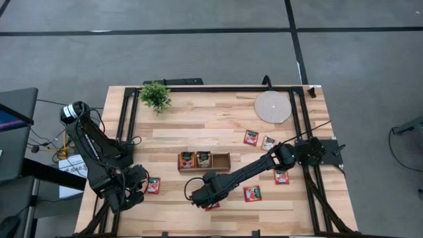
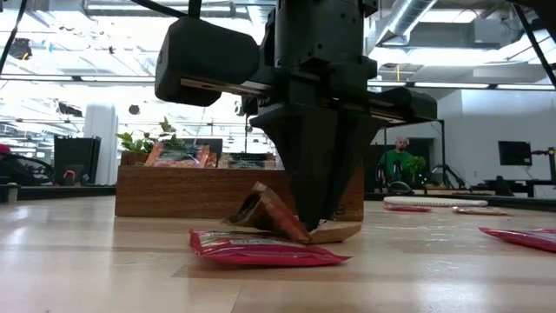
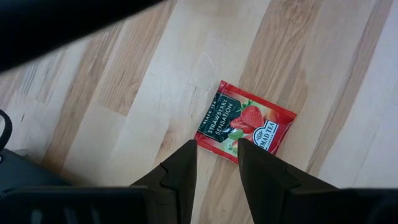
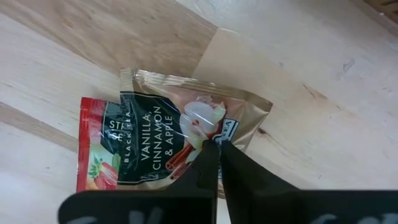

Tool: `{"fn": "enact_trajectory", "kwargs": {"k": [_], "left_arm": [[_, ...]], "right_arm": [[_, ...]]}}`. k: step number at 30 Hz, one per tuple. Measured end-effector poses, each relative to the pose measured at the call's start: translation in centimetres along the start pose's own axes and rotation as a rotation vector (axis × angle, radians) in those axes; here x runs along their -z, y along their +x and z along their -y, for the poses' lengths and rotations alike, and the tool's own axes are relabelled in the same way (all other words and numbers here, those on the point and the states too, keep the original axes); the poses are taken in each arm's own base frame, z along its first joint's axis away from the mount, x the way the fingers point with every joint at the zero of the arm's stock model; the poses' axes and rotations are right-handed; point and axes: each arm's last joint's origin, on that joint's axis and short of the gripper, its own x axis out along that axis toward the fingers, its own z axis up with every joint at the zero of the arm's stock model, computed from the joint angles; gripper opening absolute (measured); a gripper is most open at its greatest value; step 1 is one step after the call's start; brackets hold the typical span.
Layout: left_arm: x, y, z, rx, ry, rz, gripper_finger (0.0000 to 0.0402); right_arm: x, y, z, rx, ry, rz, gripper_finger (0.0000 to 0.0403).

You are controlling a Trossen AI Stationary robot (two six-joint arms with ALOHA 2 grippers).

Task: Pick & Place Tea
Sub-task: Put the brown tea bag into the middle section of the wooden organizer

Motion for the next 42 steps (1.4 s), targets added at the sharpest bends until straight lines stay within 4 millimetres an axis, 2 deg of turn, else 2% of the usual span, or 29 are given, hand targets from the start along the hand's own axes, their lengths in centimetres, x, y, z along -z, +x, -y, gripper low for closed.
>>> {"fn": "enact_trajectory", "kwargs": {"k": [7,12,19,24,29,36,42], "left_arm": [[0.0,0.0,0.0,0.000,0.000,0.000,0.0110],[0.0,0.0,0.0,0.003,-0.003,0.004,0.0110],[-0.1,0.0,0.4,0.035,-0.023,0.009,0.0110],[-0.8,-0.1,1.1,0.100,-0.081,0.083,0.0110],[-3.7,-1.7,2.1,0.154,-0.207,0.215,0.0110],[-9.7,-6.1,3.1,0.267,-0.382,0.437,0.0110],[-13.0,-8.9,3.2,0.342,-0.456,0.556,0.0110]], "right_arm": [[0.1,-2.4,0.7,-0.006,0.003,0.062,0.0000],[0.4,-7.1,1.5,-0.099,0.003,0.145,0.0001],[1.7,-12.4,2.7,-0.216,-0.001,0.300,0.0001],[2.1,-14.6,3.5,-0.237,-0.004,0.463,0.0001],[1.3,-15.5,4.1,-0.194,-0.078,0.557,0.0001],[-0.9,-15.6,4.5,-0.110,-0.200,0.643,0.0000],[-2.1,-17.3,4.7,-0.072,-0.275,0.741,0.0000]]}}
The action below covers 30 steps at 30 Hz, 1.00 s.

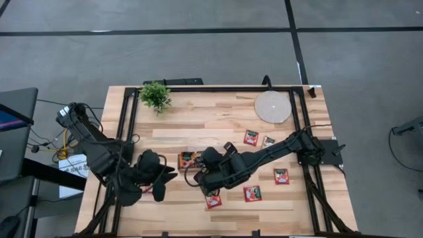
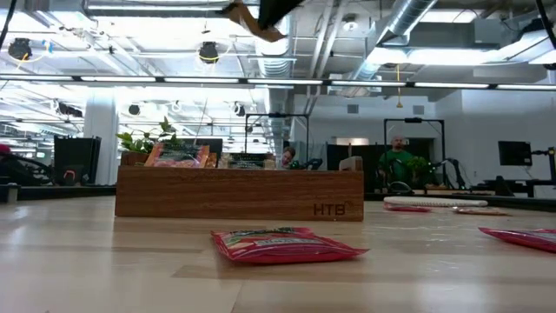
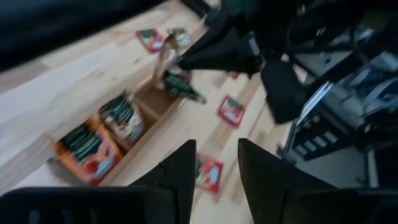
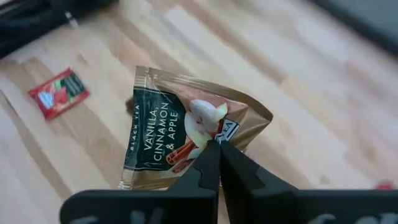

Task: Pick & Place Tea
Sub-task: Put the brown tea bag into the middle section of the wooden organizer

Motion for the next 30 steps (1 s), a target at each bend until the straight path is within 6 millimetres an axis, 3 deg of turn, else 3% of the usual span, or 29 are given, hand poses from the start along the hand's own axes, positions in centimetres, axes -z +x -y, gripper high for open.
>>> {"fn": "enact_trajectory", "kwargs": {"k": [10,16,30], "left_arm": [[-1.4,0.7,0.7,0.048,-0.160,0.066,0.0120],[-2.3,1.1,0.9,0.043,-0.223,0.152,0.0131],[-3.8,2.7,0.6,0.003,-0.283,0.245,0.0139]], "right_arm": [[-2.2,-3.6,0.3,0.004,-0.131,0.150,0.0000],[-2.2,-5.3,0.6,-0.003,-0.156,0.189,0.0000],[-2.6,-5.6,0.8,0.022,-0.141,0.229,0.0000]]}}
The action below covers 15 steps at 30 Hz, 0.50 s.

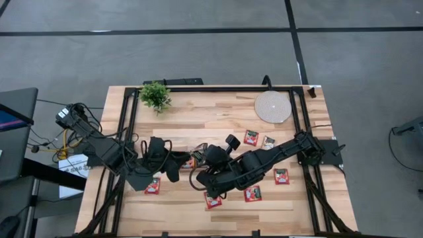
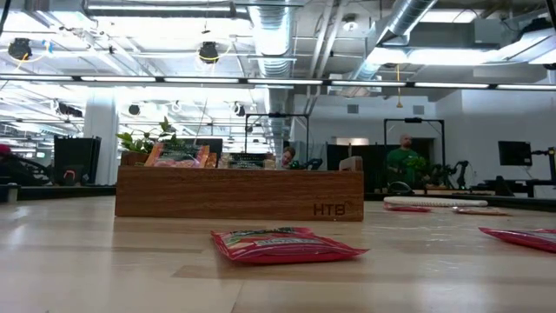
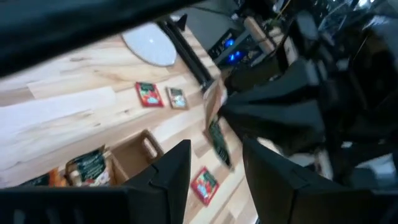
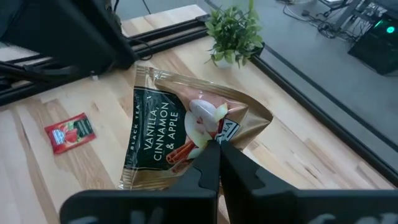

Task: Pick & Place Tea
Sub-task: Put the brown tea bag into the middle section of the wooden organizer

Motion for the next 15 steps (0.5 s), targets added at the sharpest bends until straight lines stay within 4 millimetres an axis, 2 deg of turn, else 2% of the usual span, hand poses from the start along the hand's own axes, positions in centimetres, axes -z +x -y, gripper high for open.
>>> {"fn": "enact_trajectory", "kwargs": {"k": [7,15], "left_arm": [[-0.4,0.4,0.0,-0.006,-0.024,0.028,0.0139],[0.1,1.6,-0.1,-0.042,-0.021,0.064,0.0139]], "right_arm": [[-0.4,0.7,0.4,0.012,0.026,0.001,0.0000],[-0.6,0.9,0.6,0.017,0.035,0.002,0.0000]]}}
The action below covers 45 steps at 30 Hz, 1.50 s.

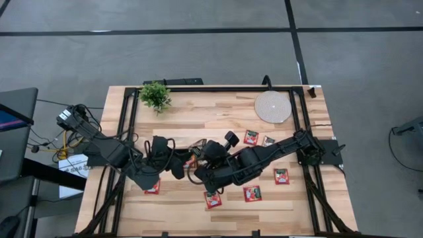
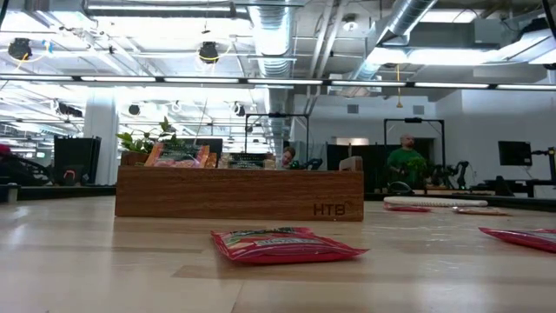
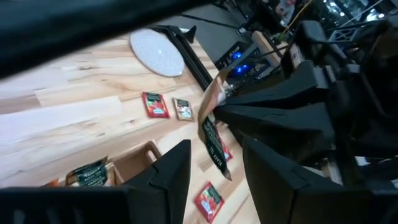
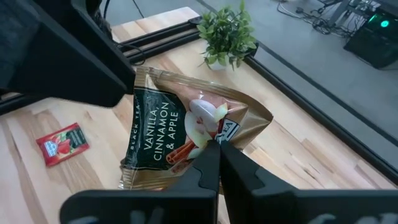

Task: Pick & Place Tea
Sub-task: Put the brown tea bag into the middle section of the wooden organizer

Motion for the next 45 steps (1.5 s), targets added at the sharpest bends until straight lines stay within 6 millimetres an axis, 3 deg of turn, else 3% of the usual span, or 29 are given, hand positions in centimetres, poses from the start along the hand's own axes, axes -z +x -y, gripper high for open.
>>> {"fn": "enact_trajectory", "kwargs": {"k": [29,35,41,45], "left_arm": [[-0.4,0.9,0.1,-0.023,-0.059,0.097,0.0130],[-0.5,1.0,0.1,-0.019,-0.066,0.089,0.0096],[-0.6,1.2,0.0,-0.026,-0.038,0.087,0.0014],[-0.5,1.2,0.0,-0.027,0.001,0.083,0.0002]], "right_arm": [[-1.1,0.2,0.6,-0.018,0.034,0.031,0.0000],[-1.1,0.1,0.6,-0.025,0.032,0.027,0.0000],[-1.1,0.0,0.5,-0.031,0.033,0.027,0.0000],[-1.3,-0.1,0.1,-0.056,-0.005,0.052,0.0000]]}}
